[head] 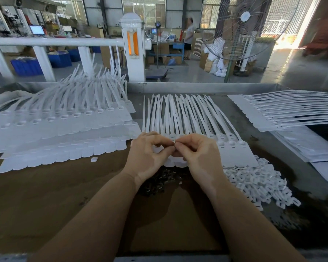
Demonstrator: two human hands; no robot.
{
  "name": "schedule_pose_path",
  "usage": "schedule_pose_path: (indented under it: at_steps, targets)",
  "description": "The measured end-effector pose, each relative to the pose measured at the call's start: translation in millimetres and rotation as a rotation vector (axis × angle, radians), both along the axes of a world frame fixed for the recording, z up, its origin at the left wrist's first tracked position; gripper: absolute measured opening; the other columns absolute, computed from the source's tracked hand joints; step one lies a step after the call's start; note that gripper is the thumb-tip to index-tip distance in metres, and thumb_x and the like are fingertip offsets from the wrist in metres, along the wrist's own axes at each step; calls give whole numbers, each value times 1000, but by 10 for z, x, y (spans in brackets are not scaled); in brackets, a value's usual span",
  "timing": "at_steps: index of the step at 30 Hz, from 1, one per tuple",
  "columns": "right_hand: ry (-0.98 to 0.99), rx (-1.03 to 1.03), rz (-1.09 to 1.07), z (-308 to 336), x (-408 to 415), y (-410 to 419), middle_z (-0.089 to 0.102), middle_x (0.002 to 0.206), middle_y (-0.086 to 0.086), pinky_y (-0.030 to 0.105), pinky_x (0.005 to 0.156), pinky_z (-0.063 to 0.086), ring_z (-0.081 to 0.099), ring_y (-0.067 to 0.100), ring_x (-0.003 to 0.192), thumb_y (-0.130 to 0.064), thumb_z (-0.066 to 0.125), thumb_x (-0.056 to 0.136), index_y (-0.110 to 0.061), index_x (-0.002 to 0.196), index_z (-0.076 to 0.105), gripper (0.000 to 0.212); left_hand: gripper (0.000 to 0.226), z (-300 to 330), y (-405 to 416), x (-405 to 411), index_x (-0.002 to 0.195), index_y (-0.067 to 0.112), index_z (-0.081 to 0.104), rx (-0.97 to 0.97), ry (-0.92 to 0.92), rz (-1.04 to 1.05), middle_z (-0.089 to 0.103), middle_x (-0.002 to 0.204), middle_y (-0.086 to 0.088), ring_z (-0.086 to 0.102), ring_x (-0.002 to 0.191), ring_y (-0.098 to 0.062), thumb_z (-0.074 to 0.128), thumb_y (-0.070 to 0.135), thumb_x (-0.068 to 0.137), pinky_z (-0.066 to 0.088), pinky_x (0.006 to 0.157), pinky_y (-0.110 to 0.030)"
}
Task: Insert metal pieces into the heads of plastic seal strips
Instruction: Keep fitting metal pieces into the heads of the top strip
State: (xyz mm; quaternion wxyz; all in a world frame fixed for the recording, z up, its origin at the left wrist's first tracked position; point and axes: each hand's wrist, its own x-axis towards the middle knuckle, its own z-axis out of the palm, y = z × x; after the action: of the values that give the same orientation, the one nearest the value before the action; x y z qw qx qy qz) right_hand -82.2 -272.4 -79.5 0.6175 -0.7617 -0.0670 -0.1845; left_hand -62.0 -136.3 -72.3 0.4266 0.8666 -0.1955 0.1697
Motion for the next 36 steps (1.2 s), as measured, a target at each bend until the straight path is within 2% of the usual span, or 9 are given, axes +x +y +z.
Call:
schedule_pose_path:
  at_steps: [3, 7, 11, 17, 23, 27, 29, 33, 36]
  targets:
    - [21, 36, 22, 1, -10, 7, 71, 75, 3, 13, 60, 50, 69, 9, 66, -3, 61, 86, -13, 81, 67, 13, 4, -10, 0, 14, 81, 21, 73, -56, 37, -13, 63, 79, 12, 57, 86, -13, 72, 17, 79, 45, 84, -26]
    - [-19, -104, -79, -24, 2, 26, 70, 79, 2, 19, 67, 54, 67, 7, 68, -8, 60, 87, -14, 86, 66, 9, 4, -42, 6, 52, 83, 19, 73, -110, 86, 28, 63, 80, 12, 56, 77, -2, 70, 16, 82, 39, 71, -5]
    - [-32, -232, -202, -54, 28, 11, 67, 79, -1, 28, 75, 53, 64, 13, 75, -9, 59, 87, -18, 85, 65, 11, 8, -78, 15, 99, 89, 16, 73, -141, 115, 77, 62, 85, 10, 55, 79, -1, 66, 17, 86, 41, 75, -9]
    - [-8, -345, -218, -72, 36, 25, 67, 85, -1, 22, 79, 49, 61, 11, 82, -10, 60, 87, -15, 89, 68, 10, 9, -102, 18, 126, 79, 25, 68, -152, 140, 104, 63, 84, 10, 56, 77, 1, 68, 17, 84, 41, 71, -4]
    - [4, -389, -213, -62, 25, 26, 66, 87, -1, 20, 79, 46, 59, 10, 83, -10, 59, 87, -15, 91, 67, 11, 19, -84, 48, 134, 69, 32, 65, -271, 226, 170, 63, 80, 9, 55, 70, -6, 71, 19, 82, 43, 66, -18]
    - [6, -409, -213, -67, 19, 27, 66, 88, -1, 17, 77, 43, 59, 11, 84, -9, 59, 87, -14, 91, 67, 11, 5, -89, 43, 162, 80, 22, 70, -234, 273, 181, 62, 95, -1, 55, 77, -10, 68, 21, 85, 41, 72, -22]
    - [6, -413, -215, -70, 18, 30, 66, 87, -1, 15, 76, 42, 58, 10, 83, -9, 59, 87, -15, 90, 67, 11, 6, -96, 42, 173, 85, 18, 72, -222, 275, 184, 62, 100, -2, 55, 80, -11, 67, 21, 86, 40, 74, -22]
    - [10, -412, -216, -70, 25, 39, 66, 87, -2, 16, 77, 43, 59, 9, 83, -9, 58, 87, -15, 91, 67, 11, 7, -100, 44, 172, 86, 18, 71, -218, 273, 194, 62, 101, -3, 55, 80, -10, 66, 22, 86, 40, 73, -21]
    - [10, -421, -212, -66, 15, 35, 67, 88, -2, 18, 79, 45, 59, 9, 83, -10, 58, 88, -15, 91, 67, 11, 6, -107, 44, 171, 83, 20, 71, -213, 263, 196, 62, 98, -2, 54, 75, -6, 67, 23, 86, 40, 67, -17]
